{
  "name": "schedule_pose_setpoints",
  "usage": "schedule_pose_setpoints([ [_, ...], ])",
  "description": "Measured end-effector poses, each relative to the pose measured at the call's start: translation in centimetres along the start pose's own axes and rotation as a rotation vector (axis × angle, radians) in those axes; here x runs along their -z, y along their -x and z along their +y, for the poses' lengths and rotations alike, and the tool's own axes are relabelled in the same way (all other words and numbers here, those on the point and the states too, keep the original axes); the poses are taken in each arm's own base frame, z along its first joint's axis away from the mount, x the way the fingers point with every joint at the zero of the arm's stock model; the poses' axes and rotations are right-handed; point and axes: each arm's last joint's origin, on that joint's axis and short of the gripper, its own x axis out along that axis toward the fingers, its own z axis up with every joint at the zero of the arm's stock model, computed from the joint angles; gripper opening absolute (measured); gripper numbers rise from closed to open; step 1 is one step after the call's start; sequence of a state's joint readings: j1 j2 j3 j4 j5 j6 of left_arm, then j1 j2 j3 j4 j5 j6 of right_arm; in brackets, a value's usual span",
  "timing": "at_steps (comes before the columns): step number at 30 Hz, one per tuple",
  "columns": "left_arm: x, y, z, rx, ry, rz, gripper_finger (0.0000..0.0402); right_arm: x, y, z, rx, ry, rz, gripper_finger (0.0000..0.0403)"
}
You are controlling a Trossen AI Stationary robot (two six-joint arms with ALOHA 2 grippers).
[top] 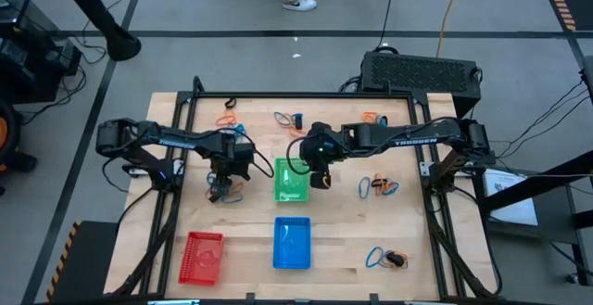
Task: Sort rubber bands into baskets
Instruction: Put the black rubberband into the green bin
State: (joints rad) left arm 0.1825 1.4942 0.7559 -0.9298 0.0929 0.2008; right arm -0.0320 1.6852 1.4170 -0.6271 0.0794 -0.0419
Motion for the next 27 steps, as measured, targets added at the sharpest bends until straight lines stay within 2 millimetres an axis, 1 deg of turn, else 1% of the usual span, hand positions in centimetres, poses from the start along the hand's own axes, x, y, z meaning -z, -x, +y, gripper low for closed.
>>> schedule_pose_setpoints([
  [5,-0.1,-0.4,0.1,0.004,0.003,0.022,0.0209,0.4,0.0,-0.5,0.006,0.02,0.04,0.0105],
  [8,-0.1,0.0,0.1,-0.016,0.005,0.01,0.0192,0.5,0.0,-0.8,0.01,0.028,0.053,0.0105],
  [11,0.0,0.3,0.0,-0.025,0.008,-0.007,0.0145,0.6,-0.1,-1.2,0.016,0.034,0.057,0.0105],
  [13,0.1,0.5,0.0,-0.027,0.009,-0.015,0.0098,0.6,-0.1,-1.4,0.021,0.032,0.06,0.0105],
  [15,0.1,0.6,0.0,-0.028,0.009,-0.024,0.0042,0.7,-0.1,-1.7,0.026,0.025,0.063,0.0105],
  [16,0.1,0.7,0.0,-0.029,0.01,-0.027,0.0022,0.7,-0.1,-1.9,0.029,0.021,0.063,0.0105],
  [17,0.2,0.7,0.0,-0.029,0.01,-0.029,0.0012,0.7,-0.1,-2.0,0.031,0.019,0.065,0.0105],
  [21,0.3,1.0,-0.1,-0.032,0.009,-0.046,0.0005,0.8,-0.1,-2.4,0.038,0.01,0.07,0.0105],
  [23,0.4,1.5,-0.2,-0.037,0.007,-0.068,0.0004,0.9,-0.1,-2.6,0.04,0.007,0.079,0.0105],
  [27,0.5,3.5,-0.4,-0.044,0.046,-0.176,0.0003,1.5,0.1,-3.0,0.043,-0.029,0.14,0.0103],
])
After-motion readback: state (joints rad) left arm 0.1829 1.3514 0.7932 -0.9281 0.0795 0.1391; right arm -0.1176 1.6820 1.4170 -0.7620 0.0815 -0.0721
